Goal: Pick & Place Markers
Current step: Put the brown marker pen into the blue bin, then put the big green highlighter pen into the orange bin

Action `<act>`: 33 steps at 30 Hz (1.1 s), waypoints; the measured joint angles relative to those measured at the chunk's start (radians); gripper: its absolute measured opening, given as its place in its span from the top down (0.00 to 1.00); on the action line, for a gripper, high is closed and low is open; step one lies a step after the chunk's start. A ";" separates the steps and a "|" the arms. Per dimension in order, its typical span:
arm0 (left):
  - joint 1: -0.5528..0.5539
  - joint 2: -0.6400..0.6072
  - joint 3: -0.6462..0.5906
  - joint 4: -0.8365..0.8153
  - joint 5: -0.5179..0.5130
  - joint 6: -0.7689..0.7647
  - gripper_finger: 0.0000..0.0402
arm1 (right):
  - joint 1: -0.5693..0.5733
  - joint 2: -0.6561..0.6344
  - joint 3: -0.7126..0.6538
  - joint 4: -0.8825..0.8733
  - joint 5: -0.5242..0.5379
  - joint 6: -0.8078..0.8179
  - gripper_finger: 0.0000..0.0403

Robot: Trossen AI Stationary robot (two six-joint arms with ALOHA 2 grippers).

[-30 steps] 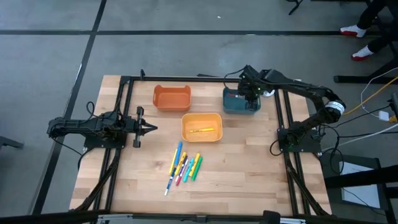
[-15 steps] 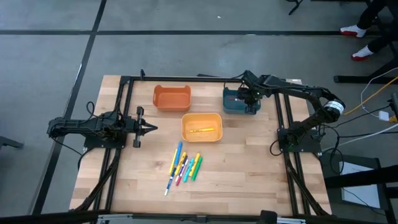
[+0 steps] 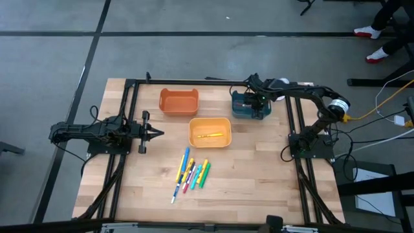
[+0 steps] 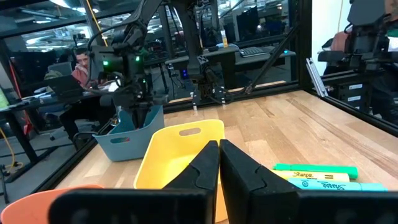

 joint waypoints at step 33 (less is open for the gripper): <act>0.000 0.000 0.000 0.000 0.000 0.000 0.97 | -0.002 0.017 0.000 0.006 0.019 0.004 0.79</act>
